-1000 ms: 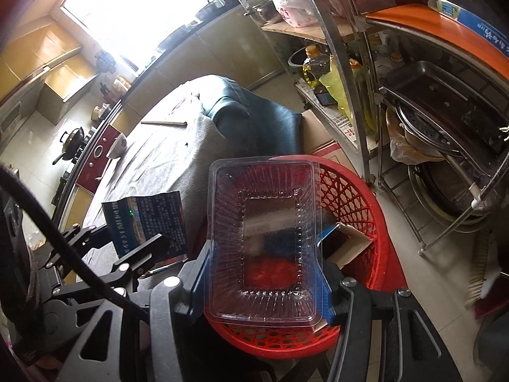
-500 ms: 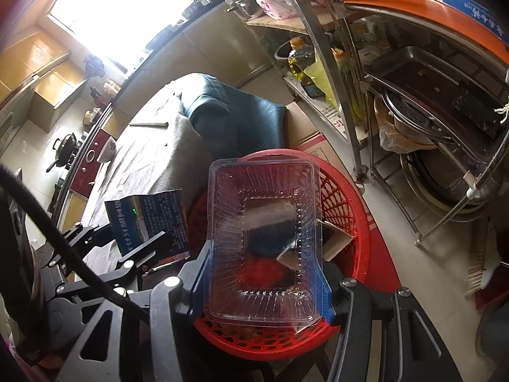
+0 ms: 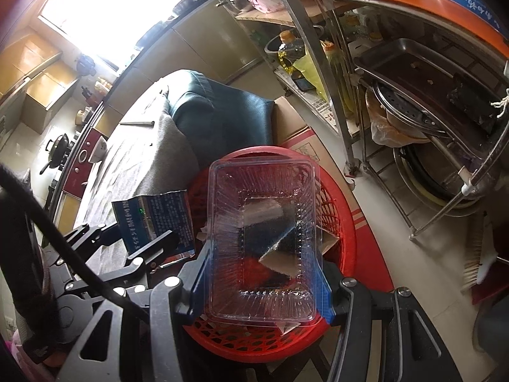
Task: Collect trash
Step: 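Open the left tool to drop the blue box while the right tool releases the tray into the basket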
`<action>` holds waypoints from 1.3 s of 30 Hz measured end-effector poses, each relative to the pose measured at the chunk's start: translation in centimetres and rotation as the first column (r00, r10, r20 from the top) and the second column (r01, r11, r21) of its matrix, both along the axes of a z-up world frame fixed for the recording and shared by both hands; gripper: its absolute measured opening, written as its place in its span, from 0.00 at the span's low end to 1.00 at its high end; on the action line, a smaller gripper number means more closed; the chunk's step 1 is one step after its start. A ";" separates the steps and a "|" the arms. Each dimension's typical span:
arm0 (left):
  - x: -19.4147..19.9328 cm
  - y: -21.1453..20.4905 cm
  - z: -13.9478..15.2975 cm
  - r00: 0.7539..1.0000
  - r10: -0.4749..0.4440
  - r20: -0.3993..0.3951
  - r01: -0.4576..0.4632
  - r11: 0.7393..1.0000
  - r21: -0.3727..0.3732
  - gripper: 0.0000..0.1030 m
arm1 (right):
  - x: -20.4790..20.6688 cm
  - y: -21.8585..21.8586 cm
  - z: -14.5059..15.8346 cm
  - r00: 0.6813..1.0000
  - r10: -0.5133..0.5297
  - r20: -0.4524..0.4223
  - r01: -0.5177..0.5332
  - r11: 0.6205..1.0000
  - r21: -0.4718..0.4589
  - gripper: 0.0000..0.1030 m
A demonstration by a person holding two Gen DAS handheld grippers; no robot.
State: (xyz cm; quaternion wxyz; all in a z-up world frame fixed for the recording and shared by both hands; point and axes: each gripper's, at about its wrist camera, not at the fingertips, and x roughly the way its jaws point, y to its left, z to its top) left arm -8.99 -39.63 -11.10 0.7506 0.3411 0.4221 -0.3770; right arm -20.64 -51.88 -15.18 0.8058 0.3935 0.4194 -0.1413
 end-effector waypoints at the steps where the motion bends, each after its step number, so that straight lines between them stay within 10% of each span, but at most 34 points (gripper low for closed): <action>1: 0.1 -0.1 -0.1 1.000 0.001 -0.003 -0.001 1.000 0.001 0.55 | 0.0 0.0 0.0 1.000 0.000 -0.003 0.000 1.000 -0.002 0.57; 39: 1.2 -0.2 -3.2 0.989 -0.020 -0.144 0.021 1.000 0.006 0.55 | 1.6 -0.3 -1.6 1.000 -0.002 -0.028 0.003 0.999 0.049 0.57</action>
